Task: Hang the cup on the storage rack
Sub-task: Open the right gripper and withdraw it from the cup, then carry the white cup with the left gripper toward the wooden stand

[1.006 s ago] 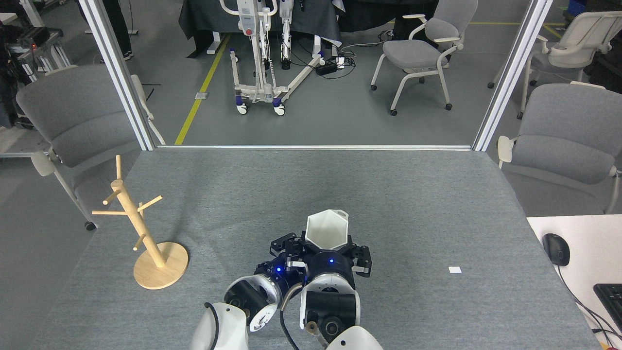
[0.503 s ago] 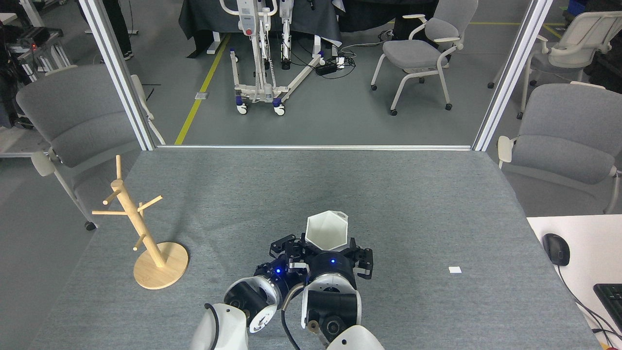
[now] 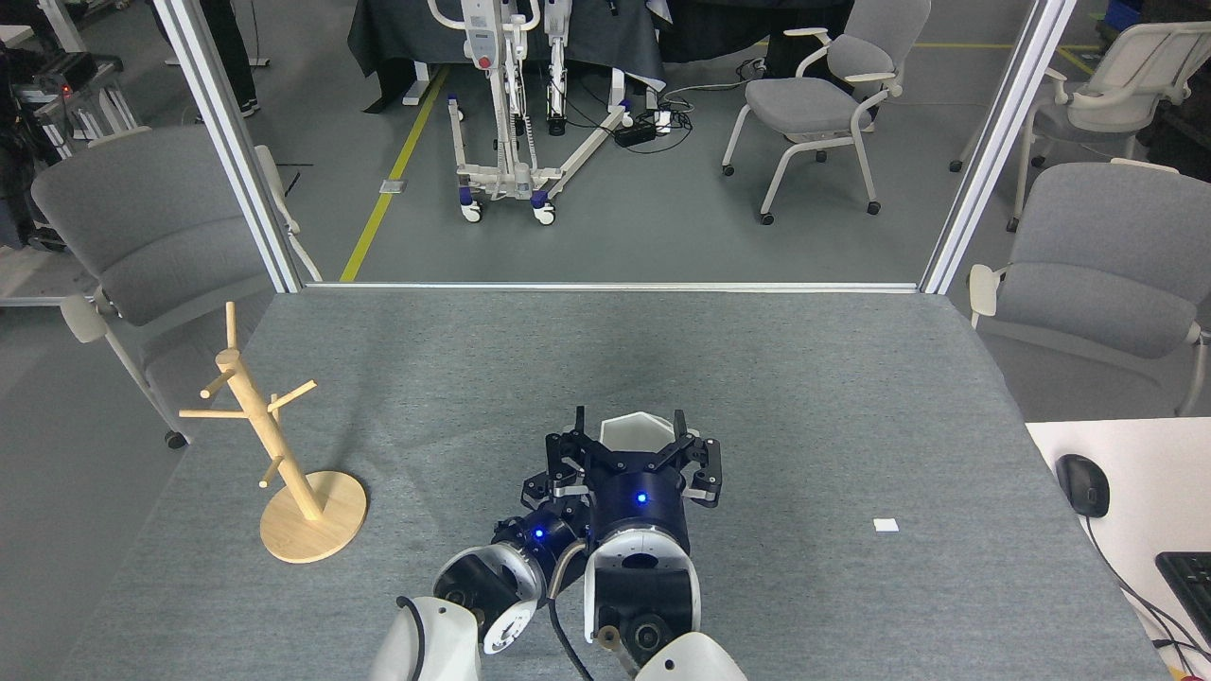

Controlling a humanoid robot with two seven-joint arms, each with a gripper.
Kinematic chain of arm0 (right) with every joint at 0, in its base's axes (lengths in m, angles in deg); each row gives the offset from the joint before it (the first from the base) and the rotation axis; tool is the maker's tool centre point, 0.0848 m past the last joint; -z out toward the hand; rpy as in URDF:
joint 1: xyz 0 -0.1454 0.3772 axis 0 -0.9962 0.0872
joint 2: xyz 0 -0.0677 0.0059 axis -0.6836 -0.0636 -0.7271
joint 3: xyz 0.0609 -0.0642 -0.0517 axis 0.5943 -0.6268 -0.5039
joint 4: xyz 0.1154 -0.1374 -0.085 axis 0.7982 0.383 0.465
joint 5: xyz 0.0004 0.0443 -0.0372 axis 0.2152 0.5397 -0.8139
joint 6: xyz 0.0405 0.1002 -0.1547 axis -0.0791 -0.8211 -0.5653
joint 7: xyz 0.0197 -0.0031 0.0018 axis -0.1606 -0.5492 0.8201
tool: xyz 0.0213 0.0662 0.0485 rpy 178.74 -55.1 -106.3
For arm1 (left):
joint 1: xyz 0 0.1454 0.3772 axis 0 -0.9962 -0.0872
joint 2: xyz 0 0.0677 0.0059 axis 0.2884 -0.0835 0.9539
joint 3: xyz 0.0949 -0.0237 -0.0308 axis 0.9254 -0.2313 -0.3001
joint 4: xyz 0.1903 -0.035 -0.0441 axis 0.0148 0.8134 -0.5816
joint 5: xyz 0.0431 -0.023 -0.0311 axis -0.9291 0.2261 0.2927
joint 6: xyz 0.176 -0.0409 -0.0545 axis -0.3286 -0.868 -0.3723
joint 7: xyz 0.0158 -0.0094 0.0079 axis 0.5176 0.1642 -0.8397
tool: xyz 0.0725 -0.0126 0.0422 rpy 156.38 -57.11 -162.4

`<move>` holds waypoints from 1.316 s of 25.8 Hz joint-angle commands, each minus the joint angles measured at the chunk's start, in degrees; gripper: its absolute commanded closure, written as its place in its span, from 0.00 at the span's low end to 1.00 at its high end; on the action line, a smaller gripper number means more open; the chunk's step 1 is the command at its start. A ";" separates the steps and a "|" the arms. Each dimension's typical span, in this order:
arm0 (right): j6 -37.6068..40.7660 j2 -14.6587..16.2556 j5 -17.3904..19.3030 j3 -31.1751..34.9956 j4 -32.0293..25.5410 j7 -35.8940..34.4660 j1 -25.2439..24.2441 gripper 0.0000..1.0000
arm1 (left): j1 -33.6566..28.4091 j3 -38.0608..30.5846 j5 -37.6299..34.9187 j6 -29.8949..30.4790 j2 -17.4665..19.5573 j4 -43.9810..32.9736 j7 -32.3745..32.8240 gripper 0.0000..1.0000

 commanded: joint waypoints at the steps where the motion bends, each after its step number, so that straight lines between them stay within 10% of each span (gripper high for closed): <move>1: 0.63 -0.04 0.10 0.42 0.03 -9.13 -0.08 0.01 | -0.02 0.01 0.00 0.03 -0.01 -0.03 -0.07 1.00; 5: 0.81 0.22 0.89 5.25 0.82 -30.83 0.10 0.01 | -1.33 0.01 0.00 0.03 -0.01 -0.38 -0.34 1.00; 10: 18.74 4.18 15.04 23.44 9.87 -45.16 0.63 0.00 | -6.78 -0.08 -0.18 0.74 1.66 -5.22 -1.39 1.00; 15: 47.83 11.47 11.62 41.46 19.27 -45.16 -1.48 0.00 | -19.09 -4.56 -0.18 0.74 10.36 -15.15 -8.60 1.00; 21: 48.18 8.84 -1.83 44.10 18.57 -44.81 -10.18 0.00 | -27.35 -19.50 -0.18 0.74 12.12 -16.20 -15.01 1.00; 34: 49.15 5.94 -1.83 43.48 5.04 -36.37 -18.80 0.00 | -27.79 -47.28 -0.18 1.61 16.95 -19.54 -21.61 1.00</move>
